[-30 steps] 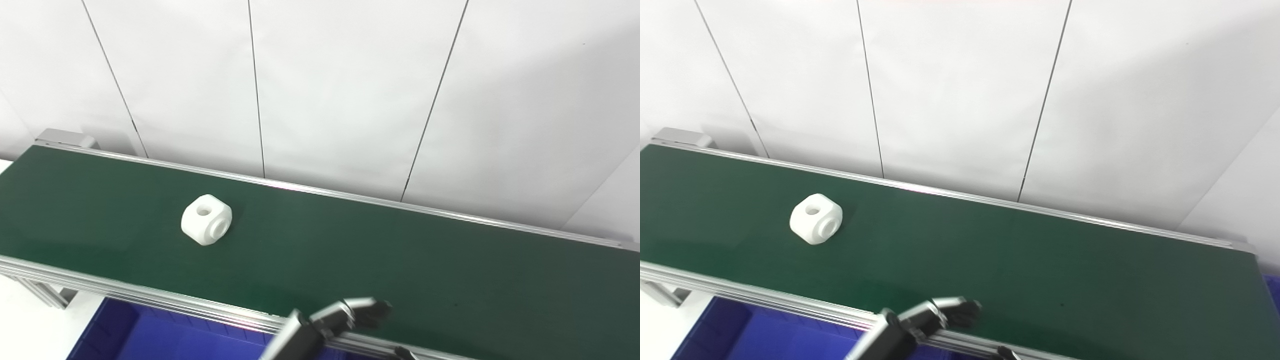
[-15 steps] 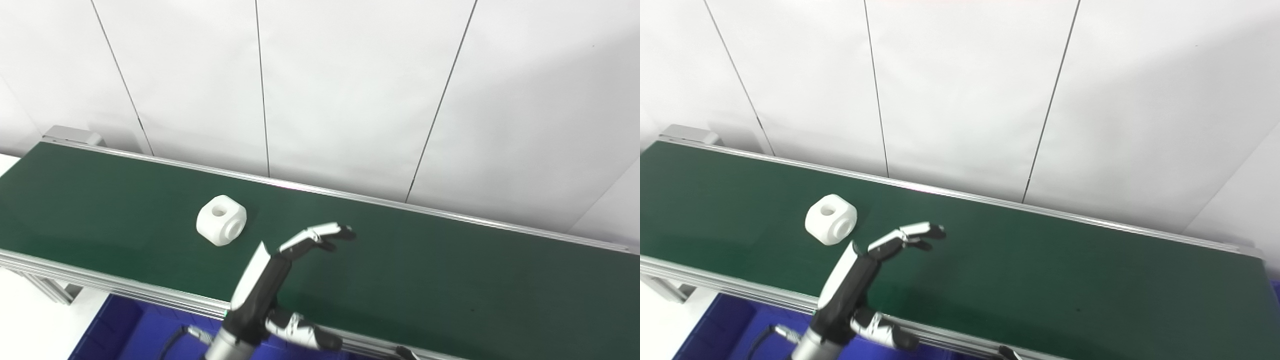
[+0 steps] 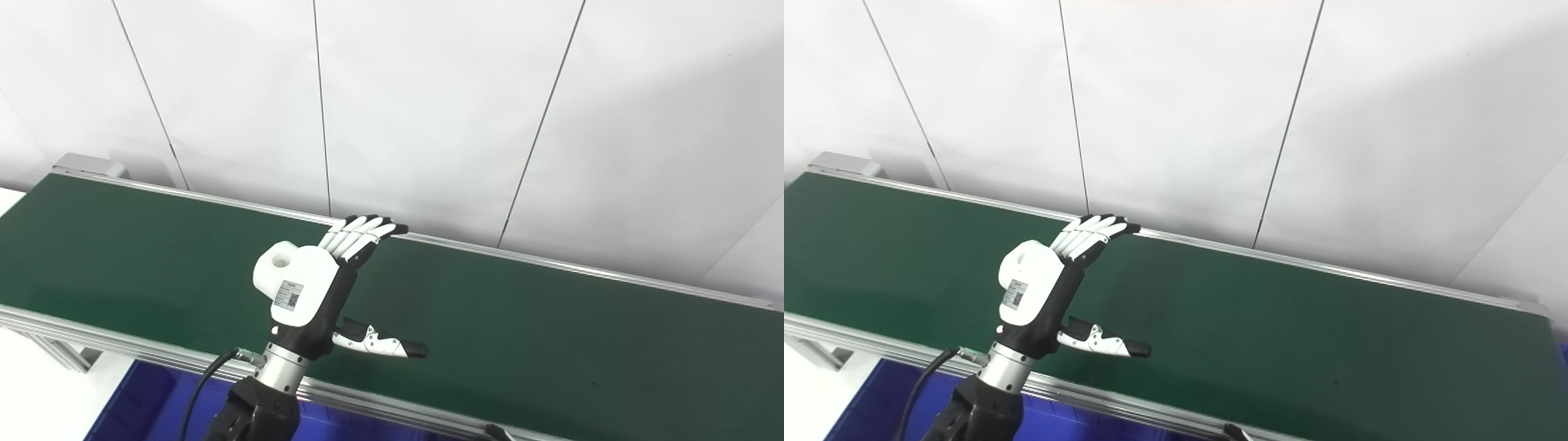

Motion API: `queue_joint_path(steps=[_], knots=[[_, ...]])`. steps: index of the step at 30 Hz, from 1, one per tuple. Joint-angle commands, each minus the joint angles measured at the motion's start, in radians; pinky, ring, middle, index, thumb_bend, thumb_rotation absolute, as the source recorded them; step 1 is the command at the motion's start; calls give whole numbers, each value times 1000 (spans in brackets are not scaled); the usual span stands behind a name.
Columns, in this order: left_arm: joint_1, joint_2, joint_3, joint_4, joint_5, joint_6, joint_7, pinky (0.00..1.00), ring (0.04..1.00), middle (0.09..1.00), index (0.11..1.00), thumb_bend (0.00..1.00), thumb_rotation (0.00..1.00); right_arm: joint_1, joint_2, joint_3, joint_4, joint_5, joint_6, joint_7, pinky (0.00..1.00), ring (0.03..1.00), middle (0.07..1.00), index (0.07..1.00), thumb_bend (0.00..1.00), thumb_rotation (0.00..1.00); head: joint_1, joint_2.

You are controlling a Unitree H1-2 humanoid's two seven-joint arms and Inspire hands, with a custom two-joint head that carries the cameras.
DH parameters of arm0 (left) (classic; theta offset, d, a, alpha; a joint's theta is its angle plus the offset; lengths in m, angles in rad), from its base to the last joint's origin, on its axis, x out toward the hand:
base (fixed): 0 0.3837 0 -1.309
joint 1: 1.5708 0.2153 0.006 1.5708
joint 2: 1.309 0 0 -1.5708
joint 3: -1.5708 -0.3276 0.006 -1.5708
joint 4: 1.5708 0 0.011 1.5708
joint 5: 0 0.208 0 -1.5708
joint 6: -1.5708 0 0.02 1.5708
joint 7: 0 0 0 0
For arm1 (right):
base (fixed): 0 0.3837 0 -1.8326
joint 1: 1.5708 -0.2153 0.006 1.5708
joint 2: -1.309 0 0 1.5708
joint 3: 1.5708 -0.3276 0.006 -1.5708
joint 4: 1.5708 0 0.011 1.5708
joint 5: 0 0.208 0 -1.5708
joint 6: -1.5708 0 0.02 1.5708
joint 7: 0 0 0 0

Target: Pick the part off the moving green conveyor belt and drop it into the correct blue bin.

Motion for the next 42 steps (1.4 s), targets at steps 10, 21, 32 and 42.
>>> queue_joint_path(steps=[10,21,32,42], knots=[[-142,46,19,179,161,146,272,986,918,905,841,876,706,-15,11,6,-7,-3,-39,9,827,863,882,897,1000,974,1,-2],[-216,73,42,302,142,325,385,940,905,901,842,872,624,-12,9,7,-8,2,-39,14,819,857,877,894,1000,963,6,-3],[-194,98,-26,300,122,339,428,757,807,856,800,891,587,-19,12,4,4,13,-39,30,826,865,881,900,1000,950,11,-2],[-186,126,-52,330,112,360,449,789,807,838,788,890,590,-18,27,6,3,6,-39,22,819,859,877,893,1000,944,3,1]])
